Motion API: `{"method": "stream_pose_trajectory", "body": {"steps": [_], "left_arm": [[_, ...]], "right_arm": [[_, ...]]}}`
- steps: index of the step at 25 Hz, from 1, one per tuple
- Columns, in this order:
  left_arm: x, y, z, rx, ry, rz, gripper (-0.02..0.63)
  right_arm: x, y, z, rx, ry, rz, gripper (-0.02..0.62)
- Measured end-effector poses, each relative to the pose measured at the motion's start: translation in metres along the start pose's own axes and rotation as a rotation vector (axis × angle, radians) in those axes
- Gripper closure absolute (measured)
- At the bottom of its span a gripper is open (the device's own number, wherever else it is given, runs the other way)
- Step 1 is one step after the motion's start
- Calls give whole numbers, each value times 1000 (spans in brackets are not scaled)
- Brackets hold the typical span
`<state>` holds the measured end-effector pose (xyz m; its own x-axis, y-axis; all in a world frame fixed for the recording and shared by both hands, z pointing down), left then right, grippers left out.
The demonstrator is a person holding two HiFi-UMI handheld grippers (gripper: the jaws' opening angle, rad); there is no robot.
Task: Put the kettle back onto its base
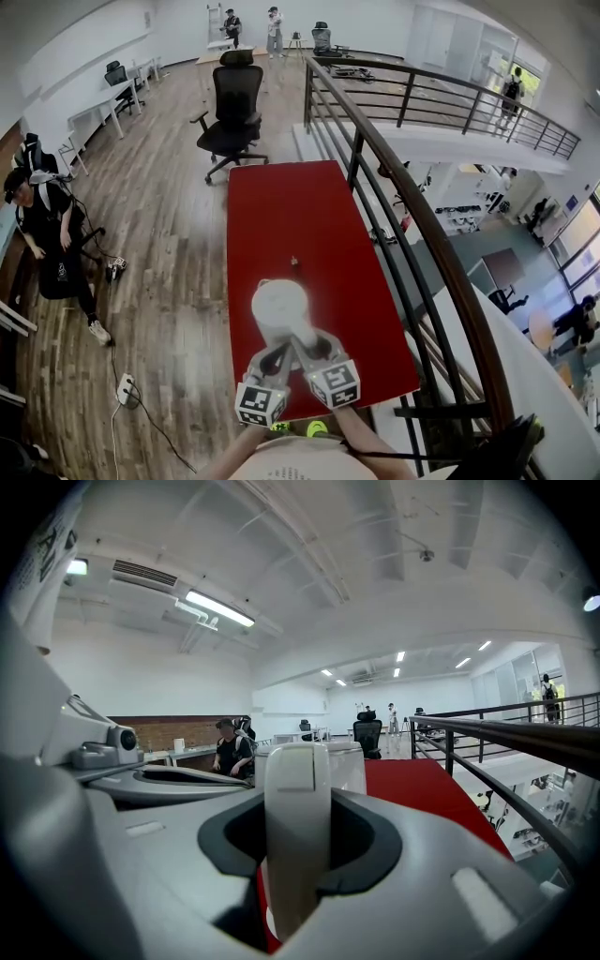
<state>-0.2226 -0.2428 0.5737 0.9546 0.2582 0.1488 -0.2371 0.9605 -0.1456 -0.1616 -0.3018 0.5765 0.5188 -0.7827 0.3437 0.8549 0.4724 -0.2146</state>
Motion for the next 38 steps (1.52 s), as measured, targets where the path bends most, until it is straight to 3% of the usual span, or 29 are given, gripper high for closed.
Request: {"method": "stream_pose_trajectory", "body": {"steps": [13,38], "left_arm": [[-6,-1,29,-31,-8,56,615],[8,5,34,-48,28,51,614]], "right_arm": [[3,-12,21,-13,-26,35,471],[3,7,39,27,1,-9,468]]}}
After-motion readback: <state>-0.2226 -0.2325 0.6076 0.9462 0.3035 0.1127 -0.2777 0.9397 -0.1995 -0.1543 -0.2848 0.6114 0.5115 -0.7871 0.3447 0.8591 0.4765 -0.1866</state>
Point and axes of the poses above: the fingertips, and each gripper's own axes: y backward along the fingers, x to its right, z out of its underside, the point moved 5 cm from there along y, backward along the fingers, and after that the axes turned 15 degrees about -y, right-handed, at the moved point
